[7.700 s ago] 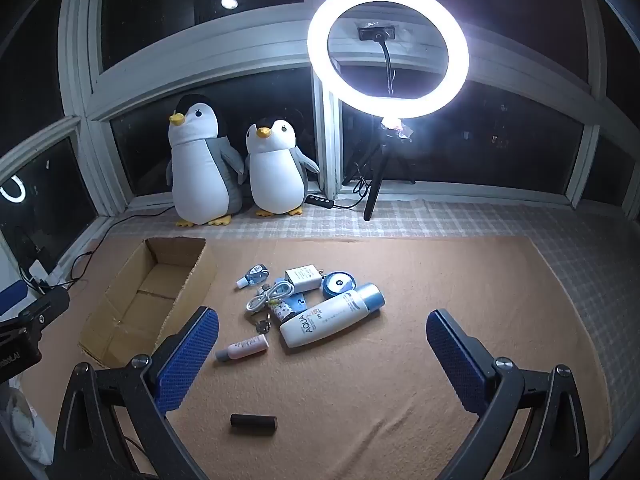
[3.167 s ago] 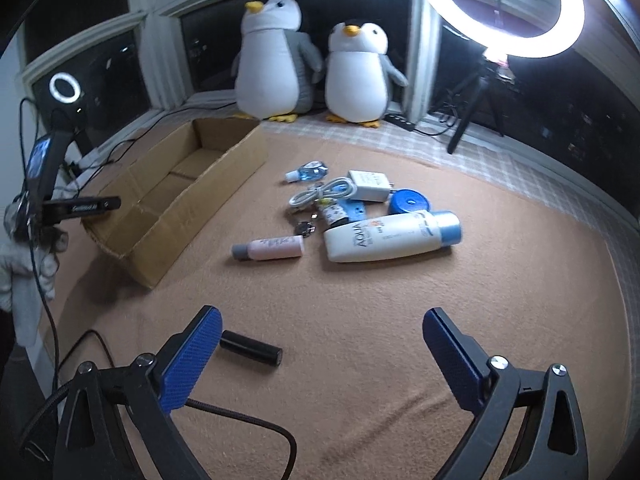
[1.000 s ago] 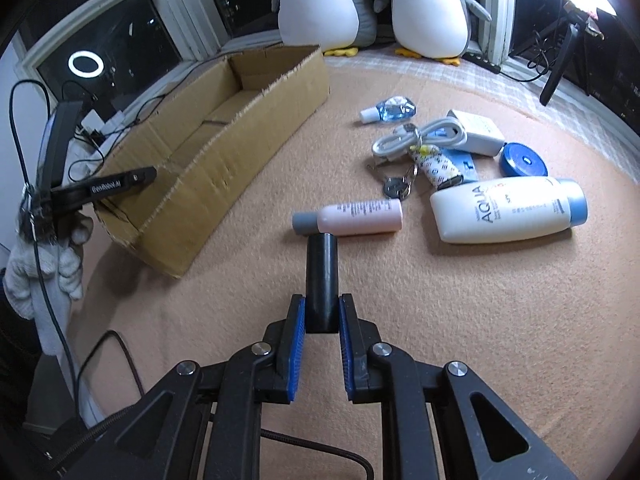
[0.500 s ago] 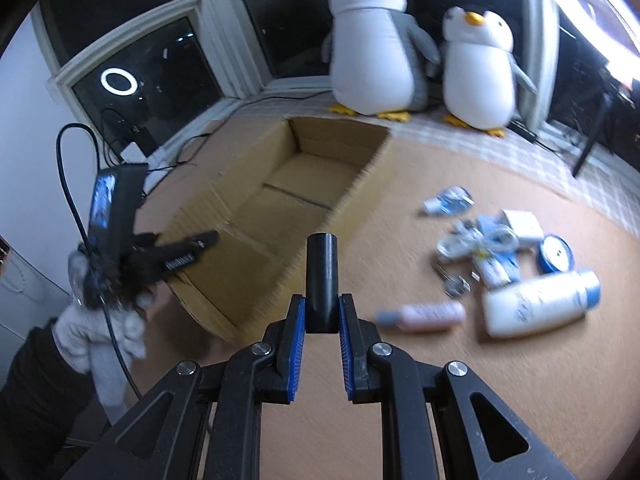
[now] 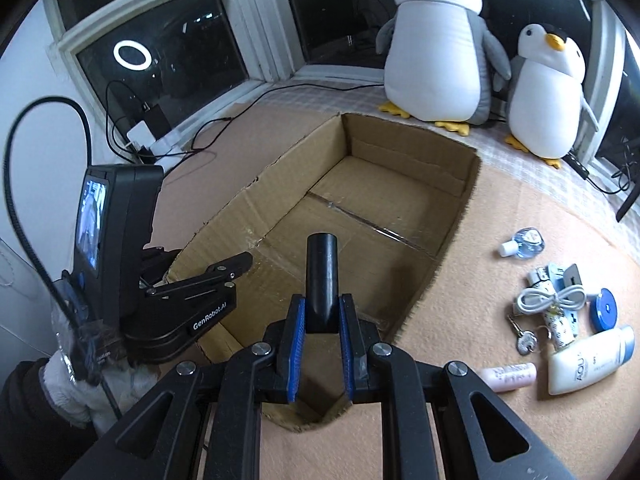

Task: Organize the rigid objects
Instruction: 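Carry the black cylinder into the box and open the right gripper, then move the right gripper back toward the white AQUA bottle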

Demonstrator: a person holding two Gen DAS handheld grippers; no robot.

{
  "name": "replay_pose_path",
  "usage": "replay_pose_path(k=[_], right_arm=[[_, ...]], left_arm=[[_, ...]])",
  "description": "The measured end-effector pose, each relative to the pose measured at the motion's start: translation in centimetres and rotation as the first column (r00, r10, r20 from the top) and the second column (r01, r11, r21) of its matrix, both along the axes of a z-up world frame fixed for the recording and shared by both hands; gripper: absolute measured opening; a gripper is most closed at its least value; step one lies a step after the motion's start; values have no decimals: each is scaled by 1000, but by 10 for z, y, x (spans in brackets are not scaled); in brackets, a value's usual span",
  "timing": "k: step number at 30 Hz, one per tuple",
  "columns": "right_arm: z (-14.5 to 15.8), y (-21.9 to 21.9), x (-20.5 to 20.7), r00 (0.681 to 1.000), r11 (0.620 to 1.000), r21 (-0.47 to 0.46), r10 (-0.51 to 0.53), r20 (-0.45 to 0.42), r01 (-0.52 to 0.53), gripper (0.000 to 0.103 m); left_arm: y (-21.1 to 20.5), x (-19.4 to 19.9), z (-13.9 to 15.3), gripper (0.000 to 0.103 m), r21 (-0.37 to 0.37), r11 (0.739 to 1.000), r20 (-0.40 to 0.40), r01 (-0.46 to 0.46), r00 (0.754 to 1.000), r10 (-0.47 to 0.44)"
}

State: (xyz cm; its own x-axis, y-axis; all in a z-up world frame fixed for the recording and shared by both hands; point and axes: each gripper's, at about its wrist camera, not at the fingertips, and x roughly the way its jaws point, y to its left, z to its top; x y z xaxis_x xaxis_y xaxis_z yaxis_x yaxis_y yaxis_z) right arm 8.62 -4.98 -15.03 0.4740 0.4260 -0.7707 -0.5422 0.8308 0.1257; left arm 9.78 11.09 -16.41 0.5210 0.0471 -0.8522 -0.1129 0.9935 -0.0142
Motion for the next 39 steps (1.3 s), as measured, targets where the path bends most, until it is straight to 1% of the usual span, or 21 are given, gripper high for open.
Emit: replay_pose_path(k=[5,7,8,9,11,12,14,18,26,33,37,39], right_arm=[[-1,4,-1,1000,1000,-11,7,8,-7,15],[1,4,-1,1000,1000,-11,5,19,-5,17],[1,4,-1,1000,1000,-11,5,23,-5,25],[2,4,-2,1000,1000,-9,3,29,-3,36],[5,2,-3,999,1000,-8,-2,48,2,48],[7,2,-4,998,1000,-12,-6,59,7,49],[9,2,-4,997,1000,-18,-13,71,14,49],[13,-3,-6,995,999,-24,-31,94,33,53],[22,-23,-9,986,995,-37,-83,147,89,54],[21,-64,-5,986,992,0,-128,110,128,54],[19,-97,1,979,982,31,-189,72,187,54],[18,-117,4,971,972,43,-235,51,232,54]], left_arm=[[0,0,0,25,0,1000,0,-1,1000,1],[0,0,0,25,0,1000,0,0,1000,0],[0,0,0,25,1,1000,0,0,1000,0],[0,0,0,25,1,1000,0,0,1000,0],[0,0,0,25,2,1000,0,0,1000,0],[0,0,0,25,2,1000,0,1,1000,-1],[0,0,0,25,3,1000,0,1,1000,-1],[0,0,0,25,1,1000,0,0,1000,0],[0,-1,0,25,3,1000,-2,2,1000,-2],[-1,0,0,25,6,1000,-2,3,1000,-3],[-1,0,0,25,7,1000,-3,3,1000,-3],[-1,0,0,25,7,1000,-3,3,1000,-3]])
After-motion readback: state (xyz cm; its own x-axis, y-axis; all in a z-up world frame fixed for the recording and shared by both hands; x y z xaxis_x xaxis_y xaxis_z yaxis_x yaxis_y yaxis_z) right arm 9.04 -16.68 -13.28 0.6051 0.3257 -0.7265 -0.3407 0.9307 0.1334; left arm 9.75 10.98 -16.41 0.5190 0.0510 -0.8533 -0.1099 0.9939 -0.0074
